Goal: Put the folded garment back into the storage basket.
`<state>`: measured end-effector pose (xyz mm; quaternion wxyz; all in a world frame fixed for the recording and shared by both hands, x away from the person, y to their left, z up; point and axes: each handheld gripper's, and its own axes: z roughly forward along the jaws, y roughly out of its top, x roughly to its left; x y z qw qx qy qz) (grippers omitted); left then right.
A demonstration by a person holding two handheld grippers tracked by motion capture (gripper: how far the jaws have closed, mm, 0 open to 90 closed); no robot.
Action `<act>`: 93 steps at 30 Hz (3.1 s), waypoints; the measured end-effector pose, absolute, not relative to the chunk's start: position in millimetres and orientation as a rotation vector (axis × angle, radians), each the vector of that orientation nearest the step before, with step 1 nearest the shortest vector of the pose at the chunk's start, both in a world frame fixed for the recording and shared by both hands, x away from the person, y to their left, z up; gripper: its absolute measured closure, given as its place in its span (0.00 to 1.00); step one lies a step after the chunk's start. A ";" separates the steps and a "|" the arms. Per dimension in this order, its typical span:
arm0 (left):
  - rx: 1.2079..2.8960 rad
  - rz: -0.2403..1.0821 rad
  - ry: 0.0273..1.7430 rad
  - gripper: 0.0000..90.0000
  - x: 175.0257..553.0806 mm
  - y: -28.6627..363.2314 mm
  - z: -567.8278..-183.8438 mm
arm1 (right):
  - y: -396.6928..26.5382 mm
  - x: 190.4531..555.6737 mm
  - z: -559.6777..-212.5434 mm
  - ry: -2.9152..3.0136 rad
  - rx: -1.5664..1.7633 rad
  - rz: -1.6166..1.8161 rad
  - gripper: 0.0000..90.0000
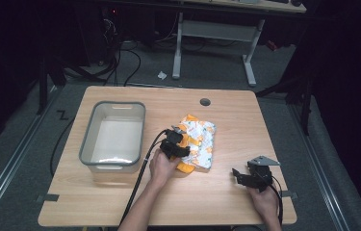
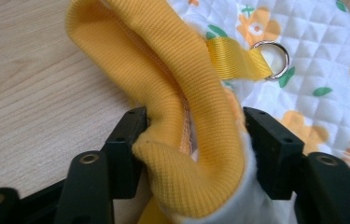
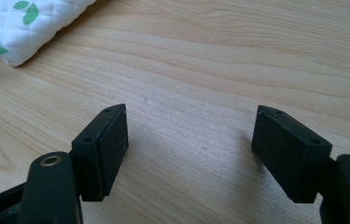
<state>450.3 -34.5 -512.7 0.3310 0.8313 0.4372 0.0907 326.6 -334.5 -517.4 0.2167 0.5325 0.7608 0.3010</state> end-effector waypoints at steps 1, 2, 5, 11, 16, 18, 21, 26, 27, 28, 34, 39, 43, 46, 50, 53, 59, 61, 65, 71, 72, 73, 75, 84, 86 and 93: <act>2.168 0.225 1.139 0.56 448.9 -35.7 -512.1 | -334.5 326.6 -517.4 2.108 1.476 0.834 0.30; 2.175 0.224 1.131 0.59 448.2 -36.1 -511.5 | -334.4 326.6 -517.3 2.107 1.477 0.834 0.30; 2.177 0.222 1.107 0.70 447.0 -37.9 -510.8 | -334.4 326.6 -517.4 2.108 1.476 0.834 0.30; 2.176 0.222 1.104 0.80 444.8 -39.6 -509.3 | -334.5 326.6 -517.4 2.108 1.475 0.834 0.30; 2.154 0.228 1.088 0.82 440.2 -37.0 -499.7 | -334.4 326.4 -517.2 2.110 1.476 0.834 0.30; 2.140 0.231 1.082 0.82 438.4 -35.0 -494.6 | -334.4 326.5 -517.3 2.109 1.476 0.834 0.30; 2.125 0.236 1.076 0.82 437.0 -31.8 -489.4 | -334.4 326.5 -517.3 2.108 1.476 0.835 0.30; 2.086 0.260 1.040 0.82 430.5 -24.0 -473.9 | -334.4 326.5 -517.3 2.109 1.475 0.834 0.30; 2.082 0.263 1.033 0.82 429.3 -22.6 -471.4 | -334.4 326.5 -517.3 2.109 1.475 0.834 0.30; 2.077 0.269 1.024 0.82 428.2 -21.1 -469.1 | -334.3 326.4 -517.2 2.109 1.477 0.834 0.30; 2.055 0.265 1.000 0.82 423.7 -13.7 -459.2 | -334.4 326.4 -517.2 2.110 1.476 0.834 0.30; 2.017 0.278 0.981 0.82 417.9 -6.1 -448.3 | -334.4 326.5 -517.3 2.109 1.475 0.834 0.30; 1.999 0.285 0.972 0.82 414.5 -1.3 -443.1 | -334.3 326.4 -517.2 2.109 1.477 0.834 0.30; 1.987 0.294 0.968 0.82 411.8 2.4 -439.0 | -334.4 326.5 -517.3 2.109 1.475 0.834 0.30; 1.963 0.294 0.961 0.82 409.4 9.5 -432.6 | -334.5 326.5 -517.3 2.109 1.474 0.834 0.30; 1.949 0.290 0.964 0.83 408.9 14.0 -429.8 | -334.4 326.5 -517.3 2.109 1.476 0.835 0.30; 1.924 0.287 0.971 0.83 405.4 26.3 -424.0 | -334.5 326.6 -517.3 2.109 1.475 0.835 0.30; 1.924 0.290 0.970 0.83 405.0 28.1 -423.1 | -334.5 326.5 -517.3 2.109 1.475 0.835 0.30; 1.899 0.300 0.978 0.83 403.8 36.8 -419.3 | -334.6 326.6 -517.3 2.110 1.474 0.834 0.30; 1.854 0.305 0.990 0.83 402.3 49.0 -414.5 | -334.5 326.5 -517.3 2.110 1.475 0.834 0.30; 1.847 0.306 0.993 0.83 402.0 50.8 -413.7 | -334.6 326.6 -517.3 2.110 1.473 0.834 0.30; 1.845 0.310 0.995 0.83 401.6 52.6 -412.7 | -334.6 326.6 -517.3 2.110 1.473 0.834 0.30; 1.843 0.317 0.996 0.83 401.0 56.1 -411.0 | -334.5 326.5 -517.3 2.110 1.475 0.834 0.30; 1.815 0.332 1.008 0.83 398.7 73.1 -400.2 | -334.7 326.6 -517.4 2.110 1.471 0.834 0.30; 1.809 0.334 1.009 0.83 398.4 76.0 -398.7 | -334.7 326.6 -517.4 2.111 1.471 0.834 0.30; 1.787 0.340 1.019 0.83 398.0 85.8 -395.8 | -334.6 326.5 -517.3 2.110 1.473 0.834 0.30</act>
